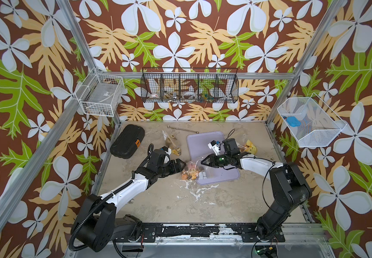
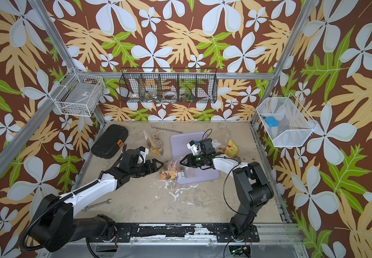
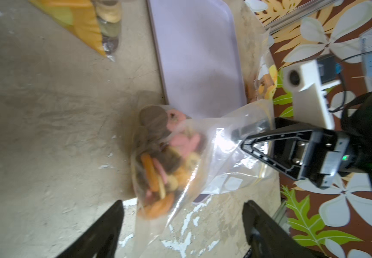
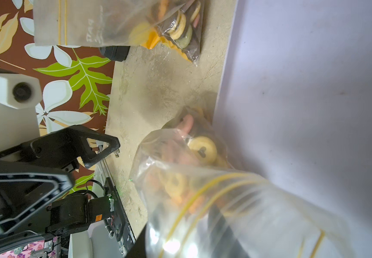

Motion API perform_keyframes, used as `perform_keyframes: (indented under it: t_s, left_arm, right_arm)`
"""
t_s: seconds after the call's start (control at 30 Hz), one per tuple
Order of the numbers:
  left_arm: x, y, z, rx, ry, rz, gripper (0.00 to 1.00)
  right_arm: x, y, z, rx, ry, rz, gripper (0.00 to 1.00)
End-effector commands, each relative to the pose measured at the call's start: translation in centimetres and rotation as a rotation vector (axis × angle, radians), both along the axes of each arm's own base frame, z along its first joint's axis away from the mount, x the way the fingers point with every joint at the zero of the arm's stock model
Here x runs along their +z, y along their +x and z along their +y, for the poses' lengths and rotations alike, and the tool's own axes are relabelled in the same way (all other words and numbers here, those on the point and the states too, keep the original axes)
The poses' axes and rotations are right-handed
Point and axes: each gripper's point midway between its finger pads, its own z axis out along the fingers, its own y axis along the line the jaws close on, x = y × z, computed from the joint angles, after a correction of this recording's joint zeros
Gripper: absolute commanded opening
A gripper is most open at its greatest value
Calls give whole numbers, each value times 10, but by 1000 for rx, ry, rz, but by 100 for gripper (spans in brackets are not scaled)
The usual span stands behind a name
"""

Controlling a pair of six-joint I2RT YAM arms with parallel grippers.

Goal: Pour cookies out of the ziploc bag
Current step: Adjust the ziploc bag on the tray.

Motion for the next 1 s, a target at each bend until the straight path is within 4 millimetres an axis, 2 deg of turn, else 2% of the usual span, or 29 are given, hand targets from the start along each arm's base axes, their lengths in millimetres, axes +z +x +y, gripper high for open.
perform_keyframes:
  t_s: [0.0, 0.2, 0.73, 0.97]
  left_arm:
    - [-20, -9, 8, -28, 75, 29, 61]
    - [-23, -12, -2, -71, 24, 34, 48]
    - [-36, -41, -1, -148, 28, 52, 47]
    - [-38, -38, -9, -160, 29, 52, 47]
  right_arm:
    - [6, 4, 3, 2, 23, -17, 35]
    - [8, 4, 4, 5, 25, -20, 35]
    - [12, 8, 6, 1, 35, -12, 35]
    - [11, 7, 6, 0, 34, -12, 34]
